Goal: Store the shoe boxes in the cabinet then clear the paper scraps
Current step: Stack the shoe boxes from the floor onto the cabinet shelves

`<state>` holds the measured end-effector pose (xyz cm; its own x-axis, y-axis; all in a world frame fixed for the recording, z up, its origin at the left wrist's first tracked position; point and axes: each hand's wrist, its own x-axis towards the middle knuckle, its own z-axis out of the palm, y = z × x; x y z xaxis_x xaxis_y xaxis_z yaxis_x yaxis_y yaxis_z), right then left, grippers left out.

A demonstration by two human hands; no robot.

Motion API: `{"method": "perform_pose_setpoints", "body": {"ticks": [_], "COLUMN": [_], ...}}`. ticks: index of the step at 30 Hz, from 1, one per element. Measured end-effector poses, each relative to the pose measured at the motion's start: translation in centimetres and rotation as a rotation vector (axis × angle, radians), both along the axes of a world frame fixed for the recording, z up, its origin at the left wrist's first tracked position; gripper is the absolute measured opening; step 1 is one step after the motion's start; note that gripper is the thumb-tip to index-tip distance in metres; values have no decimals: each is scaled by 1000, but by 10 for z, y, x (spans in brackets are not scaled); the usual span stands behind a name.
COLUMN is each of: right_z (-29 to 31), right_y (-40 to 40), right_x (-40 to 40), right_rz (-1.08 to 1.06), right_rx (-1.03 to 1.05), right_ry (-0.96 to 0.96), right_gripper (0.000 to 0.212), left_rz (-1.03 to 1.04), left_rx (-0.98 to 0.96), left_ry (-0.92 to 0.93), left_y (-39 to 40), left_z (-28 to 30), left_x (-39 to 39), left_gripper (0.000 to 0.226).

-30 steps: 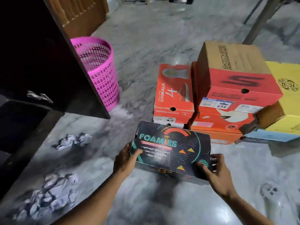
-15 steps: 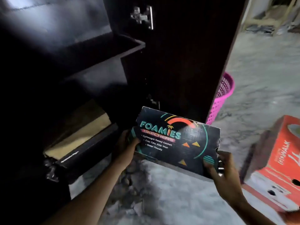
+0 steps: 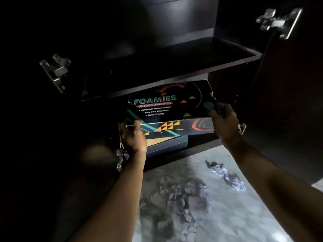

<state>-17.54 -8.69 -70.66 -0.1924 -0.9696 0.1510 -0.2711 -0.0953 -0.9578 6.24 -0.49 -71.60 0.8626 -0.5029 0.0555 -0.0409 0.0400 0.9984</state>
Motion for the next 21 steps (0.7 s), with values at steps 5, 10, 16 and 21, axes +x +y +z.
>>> {"method": "perform_pose_setpoints", "body": {"ticks": [5, 10, 16, 21], "right_z": [3, -16, -25, -27], "right_y": [-39, -57, -63, -33], "right_x": [67, 97, 91, 47], "right_rz": [183, 266, 309, 232], "right_rx": [58, 79, 111, 90], "right_ry": [13, -9, -46, -60], "right_gripper": [46, 51, 63, 45], "left_rz": [119, 121, 133, 177], "left_rx": [-137, -13, 55, 69], "left_ry": [86, 55, 93, 47], "left_y": [-9, -11, -14, 9], "left_z": [-8, -25, -25, -41], "left_x": [33, 54, 53, 27], "left_gripper": [66, 72, 75, 67]}}
